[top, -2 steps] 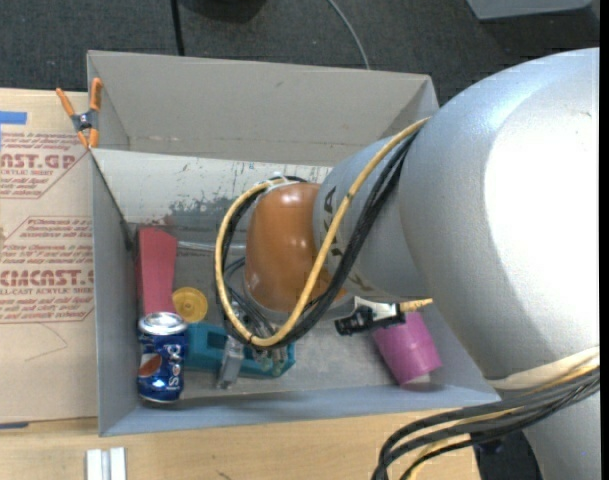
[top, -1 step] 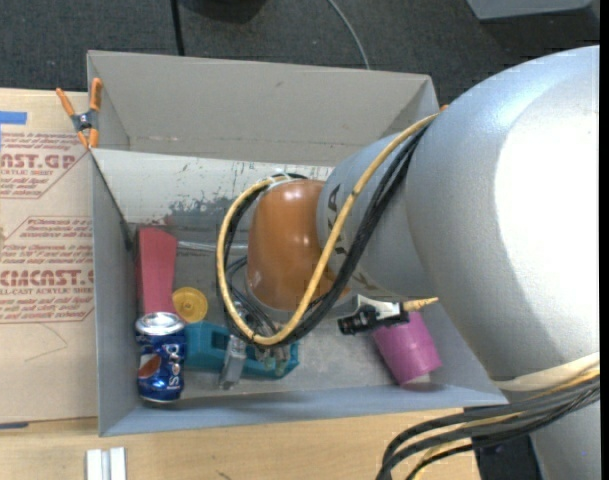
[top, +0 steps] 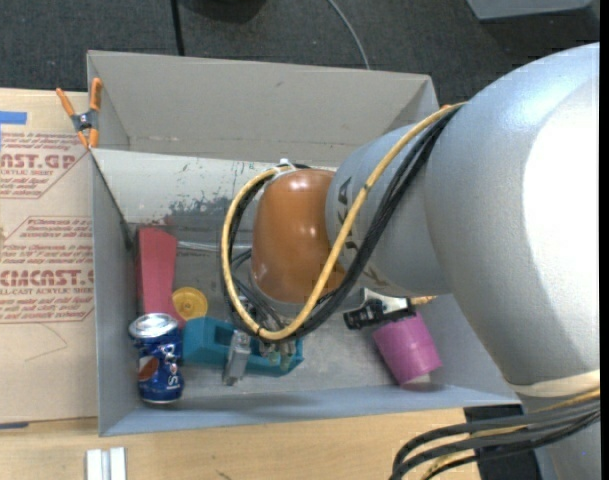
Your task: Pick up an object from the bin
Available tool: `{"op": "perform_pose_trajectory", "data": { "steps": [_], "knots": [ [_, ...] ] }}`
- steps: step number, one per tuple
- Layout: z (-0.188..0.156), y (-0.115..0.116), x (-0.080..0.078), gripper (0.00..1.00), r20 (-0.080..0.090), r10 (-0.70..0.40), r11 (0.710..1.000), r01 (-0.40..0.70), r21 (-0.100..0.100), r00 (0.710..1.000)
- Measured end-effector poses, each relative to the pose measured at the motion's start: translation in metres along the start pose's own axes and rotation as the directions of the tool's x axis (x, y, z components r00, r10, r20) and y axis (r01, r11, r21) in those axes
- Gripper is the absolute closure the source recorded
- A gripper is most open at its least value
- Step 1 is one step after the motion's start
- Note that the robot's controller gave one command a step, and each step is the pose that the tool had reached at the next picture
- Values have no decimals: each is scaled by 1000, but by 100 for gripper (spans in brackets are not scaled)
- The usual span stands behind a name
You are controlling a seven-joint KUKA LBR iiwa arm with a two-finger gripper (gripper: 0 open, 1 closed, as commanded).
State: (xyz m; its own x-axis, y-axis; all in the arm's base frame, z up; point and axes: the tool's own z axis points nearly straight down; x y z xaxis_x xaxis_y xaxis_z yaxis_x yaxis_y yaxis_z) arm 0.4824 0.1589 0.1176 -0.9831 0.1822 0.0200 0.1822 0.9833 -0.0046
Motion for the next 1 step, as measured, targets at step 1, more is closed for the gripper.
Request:
{"op": "perform_pose_trajectory", "data": {
  "steps": [1],
  "knots": [
    [-19, 1, -1, 100, 6, 0, 1000, 0, -3, 1000]
  ]
}}
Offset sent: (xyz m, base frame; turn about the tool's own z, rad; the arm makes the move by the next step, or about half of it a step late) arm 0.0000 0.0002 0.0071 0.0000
